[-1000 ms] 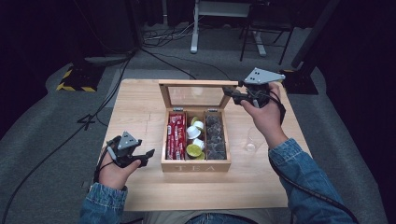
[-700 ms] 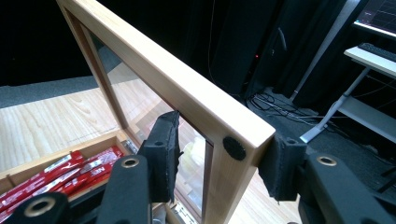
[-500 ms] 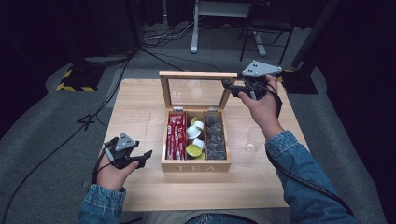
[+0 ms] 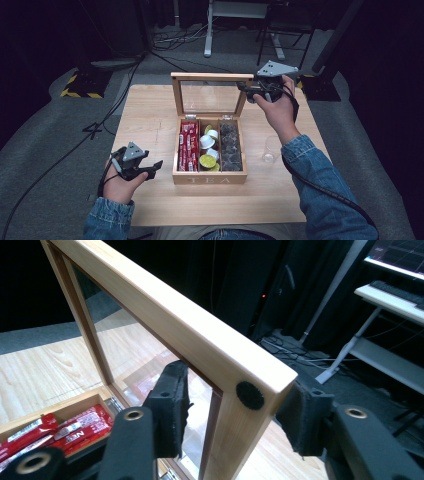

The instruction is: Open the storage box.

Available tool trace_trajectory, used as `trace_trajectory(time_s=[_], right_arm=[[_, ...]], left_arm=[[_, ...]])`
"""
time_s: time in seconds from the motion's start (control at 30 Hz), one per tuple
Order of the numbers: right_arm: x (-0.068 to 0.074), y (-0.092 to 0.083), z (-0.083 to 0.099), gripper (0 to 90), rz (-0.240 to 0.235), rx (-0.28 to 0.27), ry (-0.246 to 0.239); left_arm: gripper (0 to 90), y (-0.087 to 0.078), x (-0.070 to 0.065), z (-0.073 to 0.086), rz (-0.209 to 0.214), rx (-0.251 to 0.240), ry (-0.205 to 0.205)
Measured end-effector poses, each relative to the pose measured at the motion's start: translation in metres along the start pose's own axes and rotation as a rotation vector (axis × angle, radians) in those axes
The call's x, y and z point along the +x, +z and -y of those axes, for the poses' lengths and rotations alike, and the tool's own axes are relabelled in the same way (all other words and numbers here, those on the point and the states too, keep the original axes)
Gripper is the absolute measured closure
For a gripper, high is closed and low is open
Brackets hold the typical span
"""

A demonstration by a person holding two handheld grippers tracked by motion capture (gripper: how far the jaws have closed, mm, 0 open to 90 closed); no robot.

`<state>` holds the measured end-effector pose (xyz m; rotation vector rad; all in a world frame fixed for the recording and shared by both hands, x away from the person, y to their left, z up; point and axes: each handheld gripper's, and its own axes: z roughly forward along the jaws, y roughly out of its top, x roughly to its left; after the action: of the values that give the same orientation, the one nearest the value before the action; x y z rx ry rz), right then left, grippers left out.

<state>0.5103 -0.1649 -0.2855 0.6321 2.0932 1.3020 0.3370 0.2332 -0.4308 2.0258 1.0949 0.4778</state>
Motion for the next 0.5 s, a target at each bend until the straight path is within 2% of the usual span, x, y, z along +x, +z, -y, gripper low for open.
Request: trace_trajectory(time_s=[0.3,0.5], right_arm=[[-0.008,0.013,-0.002,53.1,0.038,0.024,0.002],[-0.015,0.024,-0.005,51.1,0.058,0.051,0.016]], left_arm=[[36.4,0.002,0.002,-0.001,0.003,0.001,0.003],[36.8,0.002,0.003,0.0,0.006,0.006,-0.005]])
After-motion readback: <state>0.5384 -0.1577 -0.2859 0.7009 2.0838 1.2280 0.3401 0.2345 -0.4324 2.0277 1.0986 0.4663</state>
